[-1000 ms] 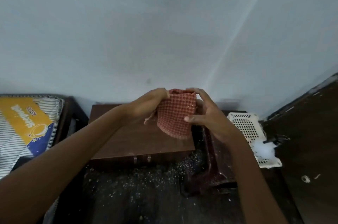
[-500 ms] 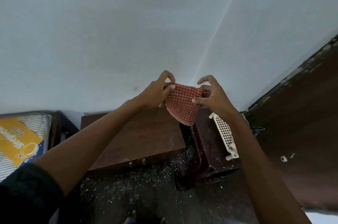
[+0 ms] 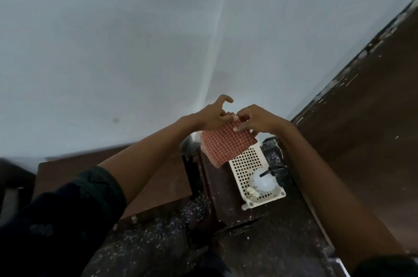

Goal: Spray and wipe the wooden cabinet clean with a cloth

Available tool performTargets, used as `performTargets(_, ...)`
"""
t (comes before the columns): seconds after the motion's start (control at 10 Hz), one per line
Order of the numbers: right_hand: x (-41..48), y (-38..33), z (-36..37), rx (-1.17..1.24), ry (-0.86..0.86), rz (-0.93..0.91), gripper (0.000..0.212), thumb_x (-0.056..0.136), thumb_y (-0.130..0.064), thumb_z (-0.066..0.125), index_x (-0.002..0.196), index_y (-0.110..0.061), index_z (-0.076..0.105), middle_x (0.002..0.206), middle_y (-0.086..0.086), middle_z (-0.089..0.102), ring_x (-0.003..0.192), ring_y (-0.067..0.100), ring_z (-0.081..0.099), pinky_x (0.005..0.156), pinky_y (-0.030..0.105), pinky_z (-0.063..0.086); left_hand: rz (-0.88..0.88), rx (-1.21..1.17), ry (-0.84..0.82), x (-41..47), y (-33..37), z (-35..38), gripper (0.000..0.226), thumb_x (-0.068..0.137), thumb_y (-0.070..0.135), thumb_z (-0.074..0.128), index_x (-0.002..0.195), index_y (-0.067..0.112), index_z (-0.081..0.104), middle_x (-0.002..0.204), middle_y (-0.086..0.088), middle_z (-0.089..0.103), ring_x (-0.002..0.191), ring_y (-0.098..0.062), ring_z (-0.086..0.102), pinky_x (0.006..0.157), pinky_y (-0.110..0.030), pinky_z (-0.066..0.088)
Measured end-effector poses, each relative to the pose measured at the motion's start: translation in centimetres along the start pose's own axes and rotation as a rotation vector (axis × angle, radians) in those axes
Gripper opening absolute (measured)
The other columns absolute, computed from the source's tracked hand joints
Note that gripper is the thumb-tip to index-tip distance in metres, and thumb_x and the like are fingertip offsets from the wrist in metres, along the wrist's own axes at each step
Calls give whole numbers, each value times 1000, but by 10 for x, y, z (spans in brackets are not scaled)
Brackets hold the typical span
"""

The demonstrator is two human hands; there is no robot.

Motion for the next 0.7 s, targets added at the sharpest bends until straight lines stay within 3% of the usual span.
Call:
performTargets(0.1,22,73,-34,95,-58,39,21,87,-11,62,102,4,59,95,11,62,85,24,64,62,34,58,-148,128,-279,63,-10,50,57,82,46,64,130,21,47,125,-3,57,112,-20,55,91,-27,45)
performTargets(0.2,44,144,-43,342,-99,129,28,90,-16,59,113,-1,59,102,9,65,93,23,64,75,36,56,-262,170,-373,112,-36,87,56,74,33,75,124,15,56,117,-1,61,106,-20,58,96,-29,45)
performTargets(0.3,71,231,-31,602,-58,271,27,92,-15,56,116,-2,58,103,9,65,96,26,63,83,43,54,-349,95,-223,159,-70,109,49,73,23,77,117,8,59,105,-3,62,97,-19,59,84,-25,45)
performTargets(0.4,85,300,13,649,-36,428,22,93,-15,52,111,-3,57,97,9,63,91,26,63,76,42,55,-477,57,-76,171,-127,135,38,77,22,74,110,8,63,95,-2,61,91,-19,61,64,-17,42)
performTargets(0.5,100,349,55,561,-28,549,24,94,-10,48,116,-3,55,108,14,60,102,30,60,87,48,53,-648,-4,166,171,-193,155,31,78,18,70,107,8,64,109,-10,66,97,-26,64,72,-22,48)
performTargets(0.6,117,373,75,460,-7,516,24,93,-1,45,111,1,60,102,17,61,96,30,61,86,42,53,-687,-97,234,174,-217,177,19,82,9,64,100,8,66,109,-13,67,81,-18,63,66,-22,52)
performTargets(0.7,119,381,60,350,102,519,22,94,-6,47,77,-6,61,74,5,56,68,17,56,58,23,47,-637,-10,261,171,-212,173,14,89,22,56,97,16,66,109,-10,68,91,-21,64,82,-34,54)
Point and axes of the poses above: each hand's wrist, its own x-axis towards the middle knuckle, its own z-axis out of the palm, y = z × x, the point moved 9 cm from there along x, towards the middle knuckle
